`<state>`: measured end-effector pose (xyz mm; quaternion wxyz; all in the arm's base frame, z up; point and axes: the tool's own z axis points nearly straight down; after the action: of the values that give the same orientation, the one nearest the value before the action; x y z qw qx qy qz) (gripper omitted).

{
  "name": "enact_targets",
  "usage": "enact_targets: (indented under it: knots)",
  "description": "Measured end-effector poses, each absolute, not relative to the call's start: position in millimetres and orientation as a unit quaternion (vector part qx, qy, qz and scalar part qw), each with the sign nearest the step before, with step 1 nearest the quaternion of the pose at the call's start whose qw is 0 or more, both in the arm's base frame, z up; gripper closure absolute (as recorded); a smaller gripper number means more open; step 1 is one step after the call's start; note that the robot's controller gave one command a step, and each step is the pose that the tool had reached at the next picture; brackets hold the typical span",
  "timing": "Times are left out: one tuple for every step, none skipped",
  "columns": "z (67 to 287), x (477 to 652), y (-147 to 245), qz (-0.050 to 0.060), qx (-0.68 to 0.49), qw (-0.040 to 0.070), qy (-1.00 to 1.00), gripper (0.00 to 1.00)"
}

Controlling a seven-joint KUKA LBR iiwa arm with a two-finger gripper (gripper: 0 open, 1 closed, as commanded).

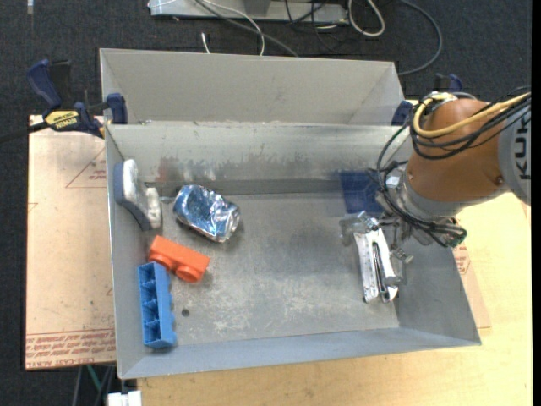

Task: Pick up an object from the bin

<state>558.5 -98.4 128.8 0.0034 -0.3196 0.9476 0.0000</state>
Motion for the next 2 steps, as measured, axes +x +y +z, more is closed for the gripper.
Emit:
enact_targets:
  knots:
    - [99,554.9,-108,0.004,-0.486,-0.002,0.874,0.0]
    - [72,575.9,-111,0.004,-0.588,0.005,0.809,0.0]
